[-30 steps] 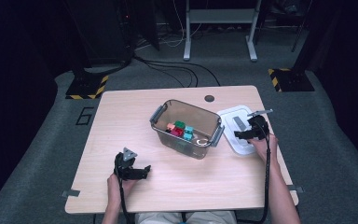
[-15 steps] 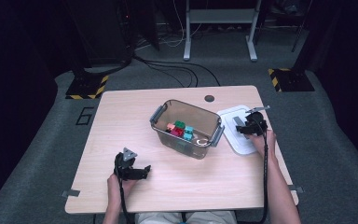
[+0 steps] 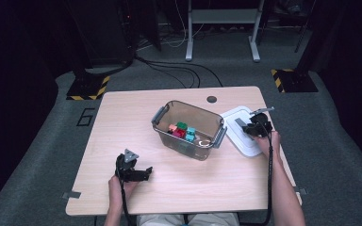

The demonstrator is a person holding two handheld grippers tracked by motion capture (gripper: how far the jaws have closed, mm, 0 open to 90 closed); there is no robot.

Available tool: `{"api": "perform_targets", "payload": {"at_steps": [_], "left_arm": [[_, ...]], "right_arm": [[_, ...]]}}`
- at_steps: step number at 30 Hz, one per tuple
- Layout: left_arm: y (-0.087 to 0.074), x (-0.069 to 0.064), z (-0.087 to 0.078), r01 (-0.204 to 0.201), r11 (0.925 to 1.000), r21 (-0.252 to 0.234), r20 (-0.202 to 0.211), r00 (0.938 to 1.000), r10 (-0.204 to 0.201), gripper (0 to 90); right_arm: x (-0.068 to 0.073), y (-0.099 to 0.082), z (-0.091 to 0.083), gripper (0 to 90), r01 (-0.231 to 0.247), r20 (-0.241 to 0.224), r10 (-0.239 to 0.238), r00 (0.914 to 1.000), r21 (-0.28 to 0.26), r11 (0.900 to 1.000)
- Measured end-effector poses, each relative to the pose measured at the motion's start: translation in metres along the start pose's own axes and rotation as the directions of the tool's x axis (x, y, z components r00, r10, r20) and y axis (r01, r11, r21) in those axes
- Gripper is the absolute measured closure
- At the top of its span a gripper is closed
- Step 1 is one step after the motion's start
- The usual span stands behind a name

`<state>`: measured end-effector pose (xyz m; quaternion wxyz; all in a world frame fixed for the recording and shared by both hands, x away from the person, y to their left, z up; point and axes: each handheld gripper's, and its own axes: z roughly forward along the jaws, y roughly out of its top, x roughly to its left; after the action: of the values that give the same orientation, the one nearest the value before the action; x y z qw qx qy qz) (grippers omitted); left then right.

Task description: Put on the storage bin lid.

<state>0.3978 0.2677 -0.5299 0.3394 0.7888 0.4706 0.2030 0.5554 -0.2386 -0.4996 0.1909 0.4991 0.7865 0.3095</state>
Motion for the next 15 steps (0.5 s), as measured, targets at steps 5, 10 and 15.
{"api": "perform_targets", "payload": {"at_steps": [5, 10, 15], "left_arm": [[0.000, 0.000, 0.000, 0.000, 1.0000, 0.000, 0.000, 1.0000, 0.000, 6.1], [0.000, 0.000, 0.000, 0.000, 1.0000, 0.000, -0.001, 1.0000, 0.000, 6.1], [0.000, 0.000, 0.000, 0.004, 1.0000, 0.002, -0.002, 1.0000, -0.004, 6.2]], "right_arm": [[0.000, 0.001, -0.009, 66.7, 0.004, -0.011, -0.004, 0.9999, -0.003, 1.0000], [0.002, 0.007, -0.027, 66.7, 0.021, -0.008, -0.021, 0.9998, -0.023, 0.9995], [0.002, 0.019, -0.055, 66.7, 0.025, -0.010, -0.025, 0.9996, -0.046, 0.9986]]}}
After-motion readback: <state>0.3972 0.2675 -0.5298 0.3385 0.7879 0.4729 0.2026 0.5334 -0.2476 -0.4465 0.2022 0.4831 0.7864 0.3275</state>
